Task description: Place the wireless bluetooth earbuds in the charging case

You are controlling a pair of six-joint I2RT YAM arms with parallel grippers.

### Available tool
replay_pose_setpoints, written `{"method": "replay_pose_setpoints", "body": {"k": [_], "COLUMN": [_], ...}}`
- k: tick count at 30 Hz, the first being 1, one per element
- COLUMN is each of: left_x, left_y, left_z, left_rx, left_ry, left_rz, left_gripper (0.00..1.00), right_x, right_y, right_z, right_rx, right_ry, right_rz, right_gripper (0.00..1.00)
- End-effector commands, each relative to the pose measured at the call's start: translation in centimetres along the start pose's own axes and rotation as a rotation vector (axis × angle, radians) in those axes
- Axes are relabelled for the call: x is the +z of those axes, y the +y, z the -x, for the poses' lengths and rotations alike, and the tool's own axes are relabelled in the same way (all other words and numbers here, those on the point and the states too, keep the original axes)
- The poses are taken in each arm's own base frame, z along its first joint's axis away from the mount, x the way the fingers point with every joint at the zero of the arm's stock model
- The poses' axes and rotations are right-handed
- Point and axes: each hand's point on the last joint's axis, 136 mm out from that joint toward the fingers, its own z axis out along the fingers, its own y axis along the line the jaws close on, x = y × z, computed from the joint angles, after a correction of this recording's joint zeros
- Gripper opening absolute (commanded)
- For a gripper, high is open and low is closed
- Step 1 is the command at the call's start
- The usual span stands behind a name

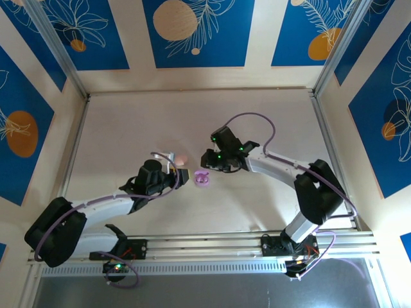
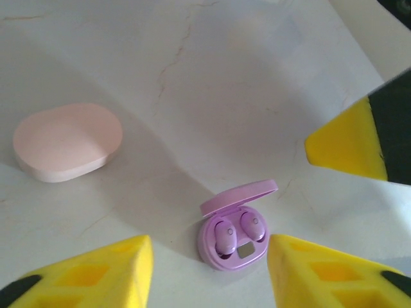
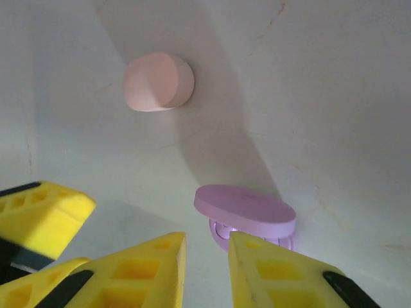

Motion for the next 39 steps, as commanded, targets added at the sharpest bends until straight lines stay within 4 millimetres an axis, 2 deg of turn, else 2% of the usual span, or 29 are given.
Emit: {"method": "replay_pose_setpoints", "body": {"k": [1,5,10,16,34,39], "left_x": [0.1,0.1,0.2,0.1,0.1,-0.1], "left_y": [-0.1,0.2,0.3,0.3,0.1,0.1], "left_z": [0.8,0.9,0.9,0.9,0.9,1.1], "left_rx": [-0.022,-0.036,-0.042,-0.045,-0.045,-0.043], "left_ry": [-0.001,-0.002,0.001,-0.001,-0.005,-0.016], "left_rz": [-0.007,-0.005,-0.009,-0.012,-0.022,-0.025], "left_gripper": [0.43,0.38,0.37,0.37,0.38,0.43], "right_x": [0.7,1.7,2.7,3.5,3.4,3.0], "right_y": [0.1,0.1,-0.1,-0.6,-0.8,-0.3], "right_z": [-0.7,-0.6,-0.5,-1.5,-4.6,-5.0], "right_rx": [-0.029,-0.034,-0.043,-0.039,-0.043,-0.059], "right_ry": [0.063,0.083,0.111,0.154,0.195,0.19], "right_rz": [-0.033,-0.056,-0.088,-0.114,-0.122,-0.116], "right_gripper": [0.23,0.19,0.18,0.18,0.18,0.19]}}
